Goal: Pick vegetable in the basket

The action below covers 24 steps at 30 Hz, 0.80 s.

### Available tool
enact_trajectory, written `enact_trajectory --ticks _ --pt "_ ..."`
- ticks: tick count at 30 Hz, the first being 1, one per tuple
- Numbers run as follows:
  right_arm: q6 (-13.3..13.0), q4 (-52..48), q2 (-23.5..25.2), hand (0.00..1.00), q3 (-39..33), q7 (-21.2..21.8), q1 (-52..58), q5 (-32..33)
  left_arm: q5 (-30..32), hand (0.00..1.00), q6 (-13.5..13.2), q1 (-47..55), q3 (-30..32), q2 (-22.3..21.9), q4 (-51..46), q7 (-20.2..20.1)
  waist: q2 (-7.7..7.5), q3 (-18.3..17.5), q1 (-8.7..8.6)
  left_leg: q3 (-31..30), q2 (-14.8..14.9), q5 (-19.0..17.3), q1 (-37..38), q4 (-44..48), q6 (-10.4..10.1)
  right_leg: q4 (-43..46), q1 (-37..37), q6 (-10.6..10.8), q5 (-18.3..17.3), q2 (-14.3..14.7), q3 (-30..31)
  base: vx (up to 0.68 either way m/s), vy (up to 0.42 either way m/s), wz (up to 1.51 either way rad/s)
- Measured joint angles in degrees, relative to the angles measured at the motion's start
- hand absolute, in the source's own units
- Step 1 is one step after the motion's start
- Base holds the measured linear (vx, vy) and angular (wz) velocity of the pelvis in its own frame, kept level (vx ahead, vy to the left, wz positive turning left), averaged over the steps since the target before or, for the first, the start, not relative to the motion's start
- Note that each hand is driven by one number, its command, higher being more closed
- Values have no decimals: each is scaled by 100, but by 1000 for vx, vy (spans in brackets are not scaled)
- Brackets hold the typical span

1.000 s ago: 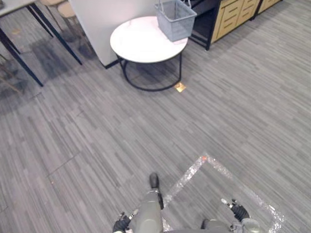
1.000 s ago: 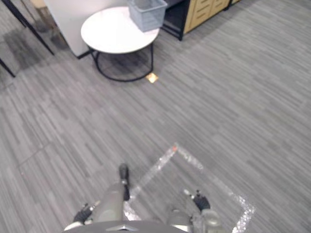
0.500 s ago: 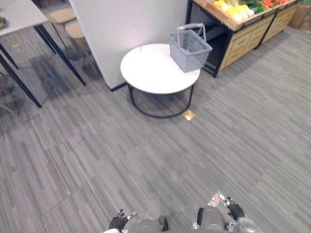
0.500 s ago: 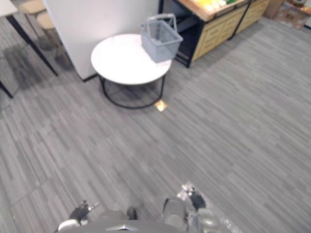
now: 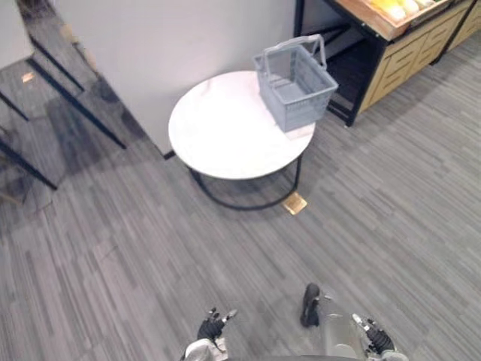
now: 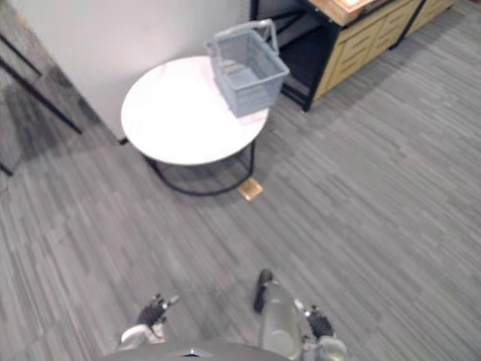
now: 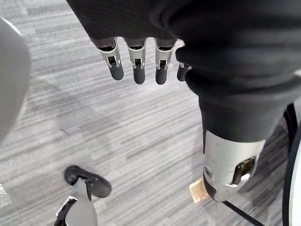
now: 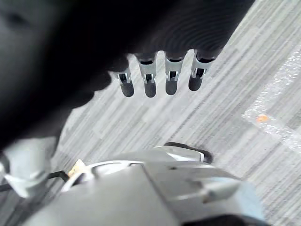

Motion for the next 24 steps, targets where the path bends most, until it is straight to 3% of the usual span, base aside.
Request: enact_trajectory --ticks 2,3,6,7,9,11,12,13,15,16,17,18,19,20,21,22,24 --pt "1 18 -55 0 133 -15 -15 0 -18 0 13 22 11 45 -1 1 28 19 29 26 212 -84 -634 1441 -52 -275 596 -115 -124 200 6 618 -268 -24" --pt "0 5 -54 0 236 -28 -39 4 -59 0 20 69 107 70 -42 -12 -98 96 49 195 280 -354 -936 2065 -15 -493 1100 -183 -204 316 68 676 -258 -33" --pt "-24 -42 -75 0 435 -45 -153 10 -72 0 -26 94 214 49 -221 -12 -120 89 181 524 190 -1031 -1740 2524 93 -1069 2005 -119 -387 449 353 445 -119 -39" --pt "-27 -39 -82 0 508 -44 -250 17 -81 0 -44 94 218 27 -284 -9 -82 88 243 609 128 -1322 -2171 2418 224 -1235 2244 -86 -414 502 461 401 -37 -55" --pt "-36 -25 -59 0 613 -41 -349 23 -236 0 -122 95 217 23 -367 -16 -85 84 386 783 -55 -1622 -2596 1629 260 -1461 2528 -4 -477 525 660 338 12 -61" --pt "-87 -23 34 0 860 -40 -436 27 -256 0 -189 103 164 16 -358 6 -115 80 391 1095 -423 -1616 -2579 -410 288 -1580 2937 161 -718 407 864 494 115 -54" --pt "-105 -23 33 0 924 -42 -423 30 -258 0 -189 110 127 25 -352 5 -122 76 387 1180 -504 -1554 -2542 -950 313 -1607 3036 216 -790 385 897 574 177 -39" --pt "-130 -22 34 0 1109 -40 -384 42 -274 0 -198 145 19 44 -353 8 -116 57 384 1382 -628 -1243 -2373 -2029 317 -1712 3242 300 -905 377 988 531 207 -35" --pt "-155 -3 56 0 1359 -34 -357 52 -282 0 -208 165 -125 139 -340 -6 -118 -57 442 1422 -729 -466 -2344 -2520 664 -1813 3449 368 -1069 399 1199 569 226 -39" --pt "-173 -2 124 0 1539 -21 -335 51 -273 0 -207 162 -207 242 -339 -10 -350 -210 458 1492 -915 -550 -2309 -2549 885 -1689 3385 343 -1082 212 1349 474 157 -24" --pt "-175 -3 125 0 1546 -21 -331 52 -272 0 -207 162 -212 247 -339 -10 -361 -215 457 1498 -925 -556 -2305 -2553 886 -1675 3371 344 -1081 201 1357 693 233 -4" --pt "-247 4 92 0 1690 -16 -308 49 -270 0 -203 160 -319 426 -311 -12 -587 -326 451 1553 -1188 -787 -2154 -2524 1039 -484 2883 432 -1032 -66 1631 552 205 11" --pt "-247 21 70 0 1692 -13 -311 49 -274 0 -204 154 -341 436 -286 -5 -617 -311 442 1596 -1237 -867 -2023 -2554 1071 102 2690 591 -946 -131 1704 637 251 13" --pt "-250 27 32 0 1739 -6 -340 35 -285 0 -199 153 -377 487 -239 24 -633 -245 394 1597 -1339 -1031 -1610 -2702 1080 1480 2249 1437 -465 -227 1906 499 191 20" --pt "-282 6 36 0 1733 7 -339 12 -278 0 -179 157 -599 585 -87 36 -560 -195 307 1483 -1412 -1156 -1156 -2843 1074 2551 1924 1777 -313 -281 1942 487 177 22" --pt "-287 -49 35 0 1717 13 -328 17 -268 0 -172 158 -727 646 -11 35 -558 -194 277 1437 -1433 -1201 -917 -2931 1071 2910 1812 1680 -366 -325 1915 458 140 27" --pt "-302 -237 -23 0 1891 16 -297 13 -217 0 -146 232 -863 735 25 29 -500 -179 260 1330 -1481 -1256 -252 -3308 989 3154 1421 1102 -698 -597 1436 417 71 32"
